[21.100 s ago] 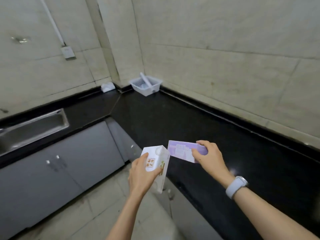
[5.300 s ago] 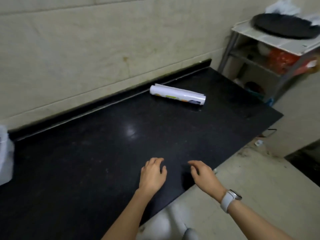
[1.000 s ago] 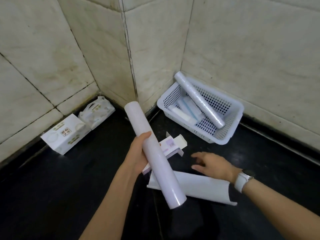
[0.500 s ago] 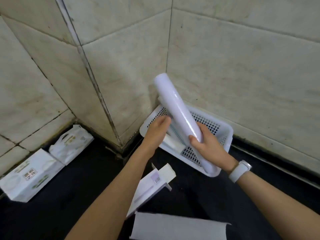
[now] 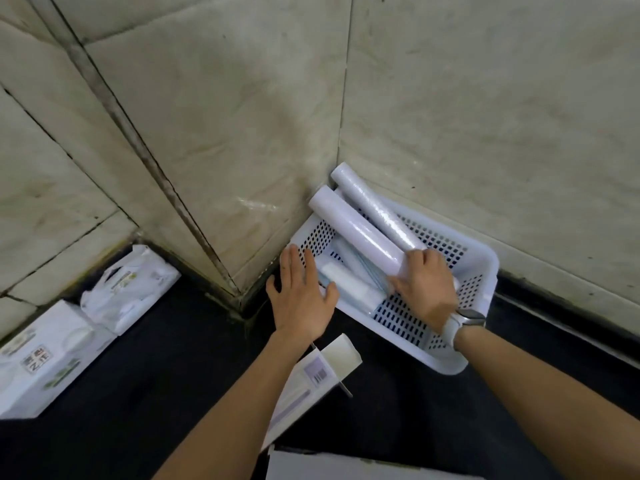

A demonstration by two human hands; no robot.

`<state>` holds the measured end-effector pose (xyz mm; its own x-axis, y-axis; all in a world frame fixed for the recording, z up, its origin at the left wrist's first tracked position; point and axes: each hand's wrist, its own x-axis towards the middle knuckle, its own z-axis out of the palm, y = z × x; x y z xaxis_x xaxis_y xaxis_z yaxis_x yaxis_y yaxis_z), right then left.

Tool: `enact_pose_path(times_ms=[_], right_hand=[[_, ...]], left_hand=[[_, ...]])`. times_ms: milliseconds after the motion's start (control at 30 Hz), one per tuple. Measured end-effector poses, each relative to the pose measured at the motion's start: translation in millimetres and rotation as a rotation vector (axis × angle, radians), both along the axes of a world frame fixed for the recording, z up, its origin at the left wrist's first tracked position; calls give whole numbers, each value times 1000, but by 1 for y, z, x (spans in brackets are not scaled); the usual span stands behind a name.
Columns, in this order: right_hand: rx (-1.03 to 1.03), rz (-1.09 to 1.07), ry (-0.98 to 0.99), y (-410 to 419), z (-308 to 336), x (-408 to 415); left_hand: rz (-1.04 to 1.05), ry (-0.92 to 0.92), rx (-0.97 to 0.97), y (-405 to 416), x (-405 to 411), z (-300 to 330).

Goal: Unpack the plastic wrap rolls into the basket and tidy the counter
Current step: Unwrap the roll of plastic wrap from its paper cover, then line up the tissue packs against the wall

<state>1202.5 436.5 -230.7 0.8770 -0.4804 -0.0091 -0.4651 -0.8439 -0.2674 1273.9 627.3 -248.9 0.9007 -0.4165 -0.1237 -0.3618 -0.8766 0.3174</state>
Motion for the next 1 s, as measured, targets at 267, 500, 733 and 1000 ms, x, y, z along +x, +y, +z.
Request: enact_pose_path(times_ms=[267,500,733,1000], right_hand=[[-64,-121,162,6,20,11],[89,89,-137,76,53,-6],[222,648,-299,216,60,9],[-35,748,59,342,27,94]], left_hand=[[-83,164,11,3,8,13],[-65,129,-333,57,-2,64],[290,-56,-457,203,-41,64],[673,-47,-326,351,-24,33]])
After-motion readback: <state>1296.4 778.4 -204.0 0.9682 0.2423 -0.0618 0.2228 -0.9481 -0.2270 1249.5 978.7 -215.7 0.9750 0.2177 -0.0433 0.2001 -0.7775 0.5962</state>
